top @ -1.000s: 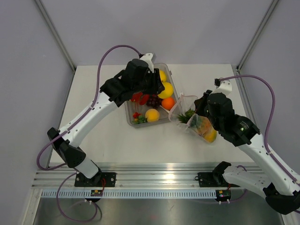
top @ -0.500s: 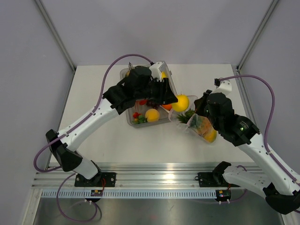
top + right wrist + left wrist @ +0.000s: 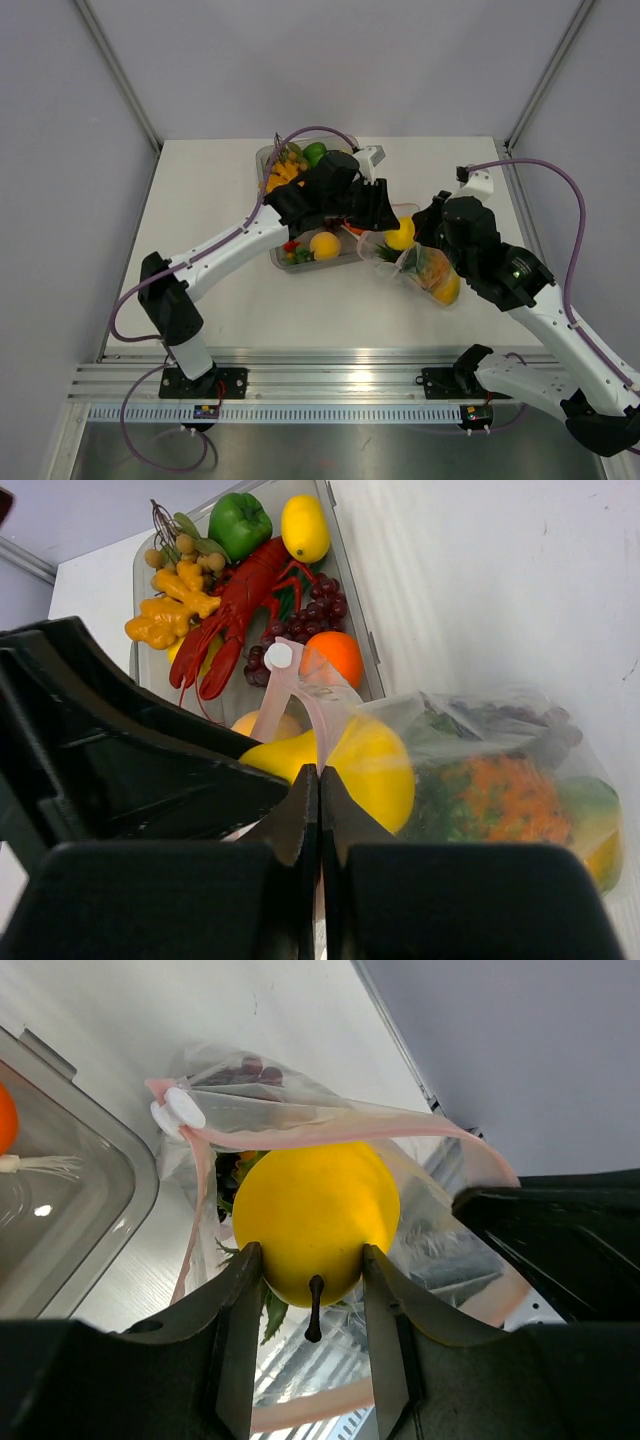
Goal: Place the food in the zip-top bag and seal the zipper
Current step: Place the fake fruit in the zipper food storage bag.
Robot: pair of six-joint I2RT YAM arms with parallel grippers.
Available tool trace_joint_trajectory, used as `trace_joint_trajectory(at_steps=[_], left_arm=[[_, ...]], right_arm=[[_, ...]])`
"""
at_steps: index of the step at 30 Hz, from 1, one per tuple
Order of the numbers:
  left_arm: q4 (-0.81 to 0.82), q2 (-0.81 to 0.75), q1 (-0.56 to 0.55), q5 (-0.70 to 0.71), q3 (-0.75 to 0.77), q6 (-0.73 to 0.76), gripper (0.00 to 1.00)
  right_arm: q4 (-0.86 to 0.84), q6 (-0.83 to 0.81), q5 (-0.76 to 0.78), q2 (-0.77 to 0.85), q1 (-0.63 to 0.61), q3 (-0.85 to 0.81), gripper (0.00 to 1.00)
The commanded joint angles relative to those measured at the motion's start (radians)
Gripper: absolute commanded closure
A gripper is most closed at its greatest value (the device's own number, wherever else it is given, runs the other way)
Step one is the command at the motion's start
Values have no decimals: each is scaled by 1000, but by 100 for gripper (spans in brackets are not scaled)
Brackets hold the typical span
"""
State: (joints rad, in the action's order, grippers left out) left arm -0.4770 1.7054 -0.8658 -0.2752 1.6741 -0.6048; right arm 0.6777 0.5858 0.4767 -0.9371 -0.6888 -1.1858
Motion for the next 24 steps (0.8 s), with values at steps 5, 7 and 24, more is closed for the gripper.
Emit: trace_joint_trajectory(at_steps=[5,7,24], left_arm=[[165,23,-38,142,12,-18,100],[166,48,-48,183,13,-6,100],[-55,-254,-50,152,-94,140,39]], right_arm=[[-69,25,-24,6,0,-57,100],[-69,26,-24,6,2,-54,100],[-56,29,7,35,0,-6,100]])
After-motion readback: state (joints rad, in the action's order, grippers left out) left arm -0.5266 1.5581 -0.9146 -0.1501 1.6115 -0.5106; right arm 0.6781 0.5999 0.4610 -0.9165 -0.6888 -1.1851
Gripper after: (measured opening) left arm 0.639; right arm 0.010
